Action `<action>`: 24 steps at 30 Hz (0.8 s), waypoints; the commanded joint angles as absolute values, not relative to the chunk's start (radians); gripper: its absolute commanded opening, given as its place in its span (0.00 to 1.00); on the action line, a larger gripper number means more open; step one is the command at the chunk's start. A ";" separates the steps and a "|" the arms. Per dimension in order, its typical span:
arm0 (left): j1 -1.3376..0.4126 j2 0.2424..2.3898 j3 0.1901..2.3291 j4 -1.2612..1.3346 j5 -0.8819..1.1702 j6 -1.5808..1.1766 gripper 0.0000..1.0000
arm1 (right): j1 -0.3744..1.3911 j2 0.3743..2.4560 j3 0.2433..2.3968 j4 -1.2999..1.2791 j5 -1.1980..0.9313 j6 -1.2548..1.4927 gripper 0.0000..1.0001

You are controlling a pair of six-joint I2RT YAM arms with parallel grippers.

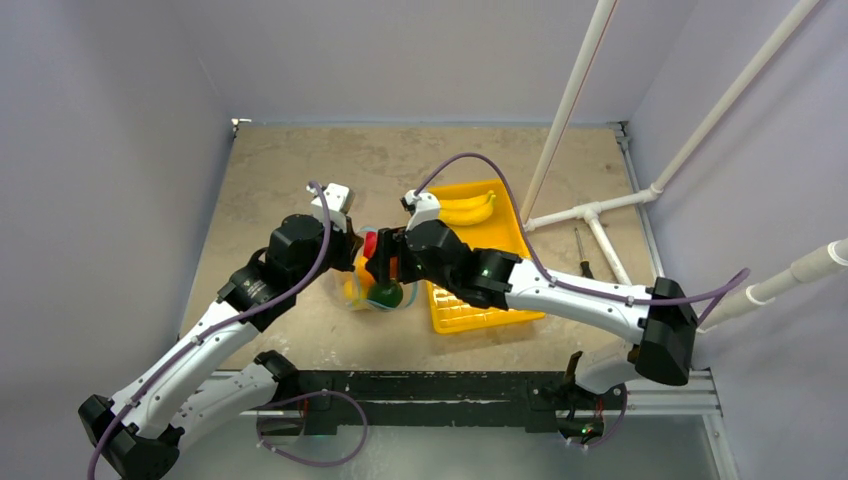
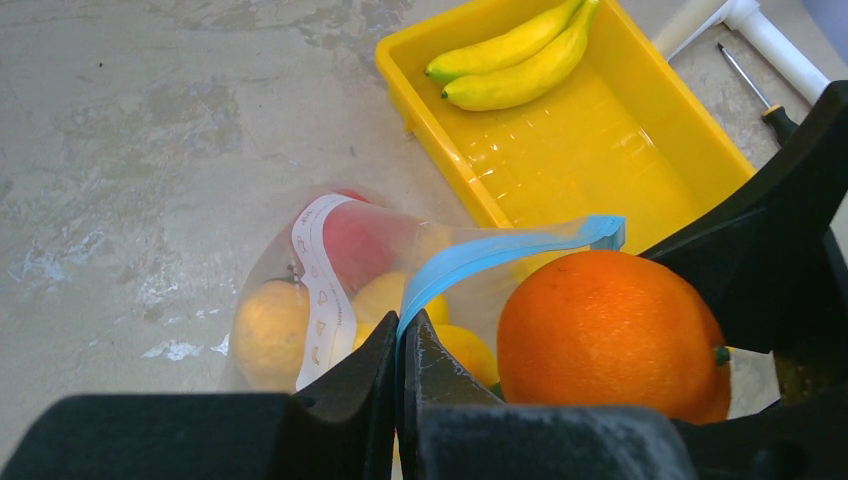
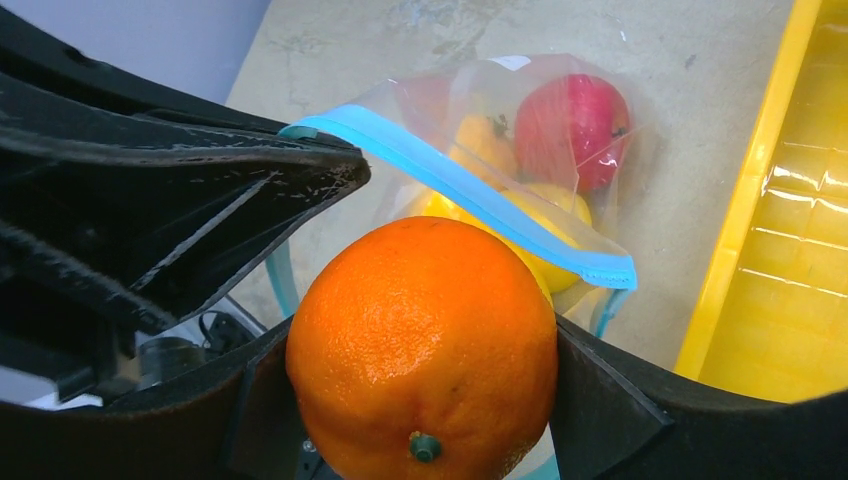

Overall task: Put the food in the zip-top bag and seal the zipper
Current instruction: Place the fake fruit in the zipper food storage bag.

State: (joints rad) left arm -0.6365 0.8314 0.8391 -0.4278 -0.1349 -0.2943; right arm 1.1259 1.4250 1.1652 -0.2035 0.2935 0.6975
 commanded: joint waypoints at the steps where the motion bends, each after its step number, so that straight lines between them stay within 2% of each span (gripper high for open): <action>1: -0.639 0.825 0.861 -0.405 -0.140 -0.279 0.00 | 1.134 1.460 1.229 -0.161 0.360 0.687 0.48; 11: -0.640 0.825 0.861 -0.403 -0.137 -0.279 0.00 | 1.134 1.570 1.299 -0.209 0.448 0.731 0.98; 16: -0.638 0.825 0.861 -0.403 -0.136 -0.279 0.00 | 1.135 1.605 1.335 -0.227 0.465 0.741 0.99; 24: -0.639 0.825 0.862 -0.403 -0.137 -0.280 0.00 | 1.137 1.525 1.330 -0.210 0.442 0.742 0.99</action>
State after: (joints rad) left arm -0.6361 0.8314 0.8391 -0.4274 -0.1387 -0.2920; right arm 1.1320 1.6051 1.2865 -0.2325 0.4286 0.7258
